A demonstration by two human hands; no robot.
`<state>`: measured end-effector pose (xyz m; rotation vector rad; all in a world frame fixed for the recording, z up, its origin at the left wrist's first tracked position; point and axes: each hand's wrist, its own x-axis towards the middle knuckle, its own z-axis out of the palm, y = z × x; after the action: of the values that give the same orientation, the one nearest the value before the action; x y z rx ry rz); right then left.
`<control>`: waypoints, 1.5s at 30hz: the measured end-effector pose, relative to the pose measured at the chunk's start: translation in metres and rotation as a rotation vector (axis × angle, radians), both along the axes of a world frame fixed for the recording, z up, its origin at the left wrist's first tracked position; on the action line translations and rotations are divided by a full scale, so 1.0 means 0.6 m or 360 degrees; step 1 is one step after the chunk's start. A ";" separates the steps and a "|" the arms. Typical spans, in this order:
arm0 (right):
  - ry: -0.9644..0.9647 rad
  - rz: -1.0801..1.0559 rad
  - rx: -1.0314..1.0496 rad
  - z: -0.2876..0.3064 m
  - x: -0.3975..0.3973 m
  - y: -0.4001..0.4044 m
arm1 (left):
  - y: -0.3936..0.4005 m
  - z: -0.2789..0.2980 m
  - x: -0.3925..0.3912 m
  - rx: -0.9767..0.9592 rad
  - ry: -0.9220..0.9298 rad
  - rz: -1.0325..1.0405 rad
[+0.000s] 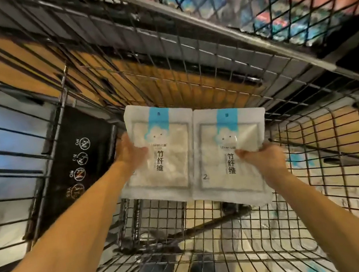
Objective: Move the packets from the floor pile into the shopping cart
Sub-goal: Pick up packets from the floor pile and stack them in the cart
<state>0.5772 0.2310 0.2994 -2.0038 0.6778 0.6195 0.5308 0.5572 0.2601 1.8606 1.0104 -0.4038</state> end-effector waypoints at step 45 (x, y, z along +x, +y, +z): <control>-0.1462 0.0831 -0.1212 1.114 -0.133 0.010 | -0.154 1.200 -0.059 0.1778 -0.0867 -0.1041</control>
<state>0.4974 0.2371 0.9680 -2.8478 -0.2418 -0.3917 0.4954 0.4649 0.9802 3.0602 0.1633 0.4151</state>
